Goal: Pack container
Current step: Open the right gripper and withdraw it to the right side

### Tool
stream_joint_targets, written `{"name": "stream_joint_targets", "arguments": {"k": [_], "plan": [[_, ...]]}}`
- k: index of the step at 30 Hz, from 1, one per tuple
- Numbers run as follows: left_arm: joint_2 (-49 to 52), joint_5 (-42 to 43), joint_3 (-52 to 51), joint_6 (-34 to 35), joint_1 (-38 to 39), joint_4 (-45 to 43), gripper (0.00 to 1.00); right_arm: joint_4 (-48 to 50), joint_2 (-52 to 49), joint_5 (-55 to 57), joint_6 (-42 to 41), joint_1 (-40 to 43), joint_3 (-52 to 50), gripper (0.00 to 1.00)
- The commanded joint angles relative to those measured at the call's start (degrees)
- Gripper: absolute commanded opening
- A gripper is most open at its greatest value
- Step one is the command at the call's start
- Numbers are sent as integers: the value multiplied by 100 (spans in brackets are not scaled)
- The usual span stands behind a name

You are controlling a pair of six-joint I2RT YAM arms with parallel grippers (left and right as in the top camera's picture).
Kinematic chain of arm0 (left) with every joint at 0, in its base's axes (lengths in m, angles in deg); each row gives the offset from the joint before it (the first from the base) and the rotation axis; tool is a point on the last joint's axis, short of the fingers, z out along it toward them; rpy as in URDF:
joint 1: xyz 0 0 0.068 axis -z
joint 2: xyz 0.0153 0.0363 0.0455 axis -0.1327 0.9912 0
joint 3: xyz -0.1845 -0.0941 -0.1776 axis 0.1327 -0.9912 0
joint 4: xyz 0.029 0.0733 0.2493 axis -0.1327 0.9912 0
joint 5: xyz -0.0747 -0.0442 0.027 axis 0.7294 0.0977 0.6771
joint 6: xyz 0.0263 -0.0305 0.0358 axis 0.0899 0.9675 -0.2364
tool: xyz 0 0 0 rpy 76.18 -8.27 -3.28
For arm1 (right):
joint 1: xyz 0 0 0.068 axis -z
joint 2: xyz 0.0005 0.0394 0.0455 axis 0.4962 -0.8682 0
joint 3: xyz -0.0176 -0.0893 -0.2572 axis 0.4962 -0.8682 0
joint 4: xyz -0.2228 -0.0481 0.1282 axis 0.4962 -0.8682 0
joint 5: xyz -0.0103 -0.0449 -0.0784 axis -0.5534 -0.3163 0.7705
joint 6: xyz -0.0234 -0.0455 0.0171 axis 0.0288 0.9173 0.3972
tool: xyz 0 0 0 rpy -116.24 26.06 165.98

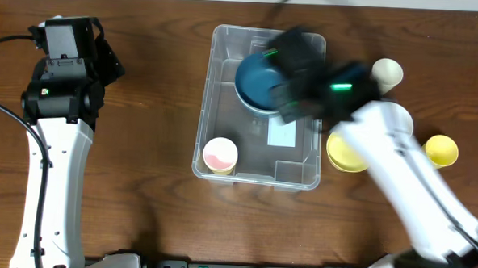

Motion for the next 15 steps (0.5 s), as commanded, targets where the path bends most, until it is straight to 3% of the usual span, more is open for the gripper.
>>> {"name": "stream_joint_targets", "arguments": {"k": [1, 9, 15], "plan": [[-20, -118, 74, -52, -26, 17, 98, -192, 610, 326, -485, 929, 15, 42], [-20, -118, 74, -52, -26, 17, 98, -754, 1338, 295, -1093, 3814, -11, 45], [-20, -118, 74, -55, -26, 17, 98, -737, 1475, 4, -1394, 5254, -503, 46]]}}
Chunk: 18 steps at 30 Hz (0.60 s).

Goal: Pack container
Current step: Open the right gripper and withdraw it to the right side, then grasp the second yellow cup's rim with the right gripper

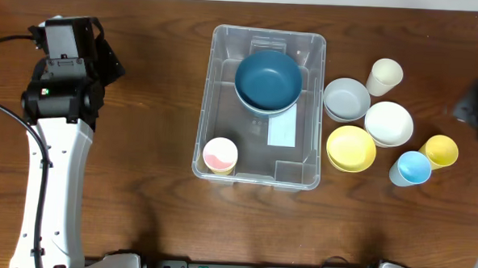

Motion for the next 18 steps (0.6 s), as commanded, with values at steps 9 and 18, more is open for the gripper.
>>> {"name": "stream_joint_targets", "arguments": {"k": [9, 18], "plan": [[-20, -118, 74, -50, -26, 17, 98, 1495, 243, -850, -479, 1263, -2496, 46], [-20, -118, 74, -50, -26, 17, 98, 3130, 243, -844, -542, 1368, -4017, 47]]}}
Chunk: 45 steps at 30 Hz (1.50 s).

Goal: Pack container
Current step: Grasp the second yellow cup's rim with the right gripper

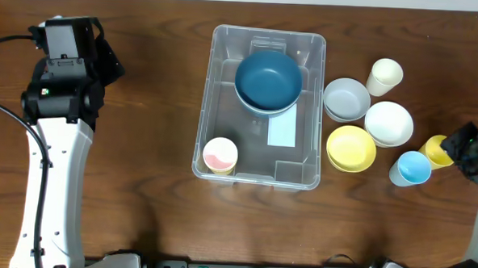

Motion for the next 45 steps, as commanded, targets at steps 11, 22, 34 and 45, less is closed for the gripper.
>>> {"name": "stream_joint_targets", "arguments": {"k": [11, 22, 34, 45], "plan": [[-20, -118, 74, -52, -26, 17, 98, 1034, 61, -243, -129, 649, -782, 45], [-20, -118, 74, -52, -26, 17, 98, 2186, 44, -348, -17, 658, -1572, 49], [-13, -118, 74, -52, -26, 17, 98, 2736, -249, -629, 48, 658, -1683, 46], [-13, -118, 74, -50, -26, 17, 98, 2881, -643, -669, 90, 658, -1681, 38]]}}
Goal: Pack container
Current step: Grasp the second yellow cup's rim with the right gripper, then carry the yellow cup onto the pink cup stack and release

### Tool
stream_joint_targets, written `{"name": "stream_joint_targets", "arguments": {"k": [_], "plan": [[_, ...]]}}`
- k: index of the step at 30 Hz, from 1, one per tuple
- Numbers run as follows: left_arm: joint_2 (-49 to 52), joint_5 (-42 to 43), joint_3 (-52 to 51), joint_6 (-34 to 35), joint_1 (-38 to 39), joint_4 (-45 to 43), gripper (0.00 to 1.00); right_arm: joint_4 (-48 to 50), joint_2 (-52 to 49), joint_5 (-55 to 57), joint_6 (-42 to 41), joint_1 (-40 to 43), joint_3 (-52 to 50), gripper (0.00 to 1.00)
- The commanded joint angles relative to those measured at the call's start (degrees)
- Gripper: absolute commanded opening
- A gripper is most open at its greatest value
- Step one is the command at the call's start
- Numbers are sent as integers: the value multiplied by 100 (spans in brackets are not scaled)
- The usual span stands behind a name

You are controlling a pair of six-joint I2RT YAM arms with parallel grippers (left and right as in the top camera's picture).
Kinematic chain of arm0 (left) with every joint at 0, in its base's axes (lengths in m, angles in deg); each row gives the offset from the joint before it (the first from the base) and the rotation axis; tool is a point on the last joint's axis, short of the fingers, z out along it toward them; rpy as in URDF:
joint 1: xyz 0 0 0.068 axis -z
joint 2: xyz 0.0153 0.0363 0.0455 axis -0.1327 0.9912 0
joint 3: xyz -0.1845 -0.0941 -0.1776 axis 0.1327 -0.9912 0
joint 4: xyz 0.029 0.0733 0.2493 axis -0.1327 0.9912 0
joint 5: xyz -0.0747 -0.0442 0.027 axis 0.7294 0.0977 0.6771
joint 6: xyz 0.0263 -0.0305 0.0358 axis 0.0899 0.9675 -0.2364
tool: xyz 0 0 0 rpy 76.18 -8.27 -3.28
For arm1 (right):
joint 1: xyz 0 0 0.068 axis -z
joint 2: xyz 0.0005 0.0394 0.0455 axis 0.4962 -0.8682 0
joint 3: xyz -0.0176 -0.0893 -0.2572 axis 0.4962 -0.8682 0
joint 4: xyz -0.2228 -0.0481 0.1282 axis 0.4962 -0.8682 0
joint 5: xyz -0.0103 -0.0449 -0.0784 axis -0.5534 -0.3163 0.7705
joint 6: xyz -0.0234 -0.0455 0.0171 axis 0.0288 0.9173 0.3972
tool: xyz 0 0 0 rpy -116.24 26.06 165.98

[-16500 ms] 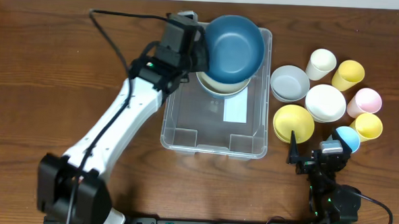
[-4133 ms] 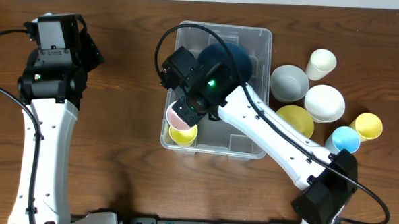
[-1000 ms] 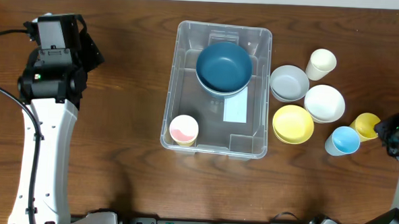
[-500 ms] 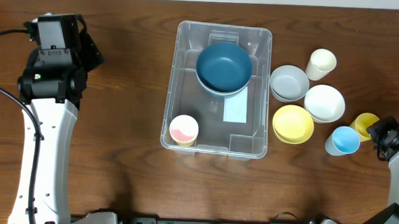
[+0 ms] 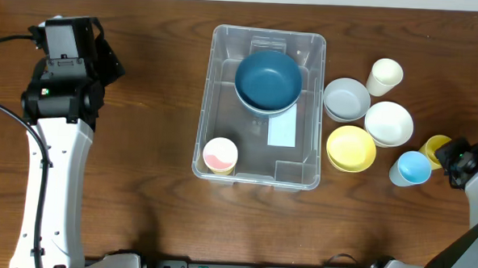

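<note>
The clear plastic container [image 5: 209, 108] stands mid-table. Inside it a dark blue bowl [image 5: 267, 80] rests at the far end and a pink cup [image 5: 219, 155] stands in the near left corner. To its right are a grey bowl [image 5: 346, 99], a cream cup [image 5: 385, 76], a white bowl [image 5: 388, 123], a yellow bowl [image 5: 351, 148], a blue cup [image 5: 414, 167] and a yellow cup [image 5: 433, 147]. My right gripper [image 5: 454, 158] is low at the yellow cup's right side, covering its edge; how its jaws stand is unclear. My left gripper [image 5: 105, 57] stays at the far left, holding nothing visible.
The left arm's white links [image 5: 55, 174] run down the left side of the table. The right arm's white link comes in at the right edge. Bare wood lies between the left arm and the container.
My right gripper has shifted slightly nearer and lower beside the yellow cup, now overlapping its right edge. The cups, bowls and left arm have not moved.
My right arm was over the container at the dark blue bowl. Then it was away at the table's right edge, the bowl left in the container. Then it stood by the yellow cup, and now it sits tight against that cup's right side.
</note>
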Motion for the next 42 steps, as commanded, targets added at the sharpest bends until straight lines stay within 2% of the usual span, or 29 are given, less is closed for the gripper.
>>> {"name": "stream_joint_targets", "arguments": {"k": [1, 2, 4, 9, 12, 18, 22, 26, 30, 34, 42], "plan": [[-13, -118, 74, -52, -24, 17, 98, 26, -35, -42, 66, 33, -20, 38], [-13, -118, 74, -50, -24, 17, 98, 20, -35, -42, 66, 33, -20, 35], [-13, -118, 74, -50, -24, 17, 98, 2, -35, -39, 66, 33, -20, 23], [-13, -118, 74, -52, -24, 17, 98, -26, -37, -37, 66, 33, -20, 17], [-13, -118, 74, -50, -24, 17, 98, -33, -37, -15, 74, 33, -20, 1], [-11, -118, 74, -50, -24, 17, 98, -83, 90, -22, 127, 151, 273, 1], [-11, -118, 74, -50, -24, 17, 98, -472, 372, -160, 129, 153, 911, 1], [-11, -118, 74, -52, -24, 17, 98, -1008, 638, -826, 295, -15, 1740, 1], [-11, -118, 74, -52, -24, 17, 98, -1902, 730, -1294, 739, -586, 2645, 1], [-11, -118, 74, -52, -24, 17, 98, -2597, 730, -1375, 1316, -1663, 3274, 1], [-11, -118, 74, -52, -24, 17, 98, -2505, 673, -1344, 1941, -4251, 3386, 1]]}}
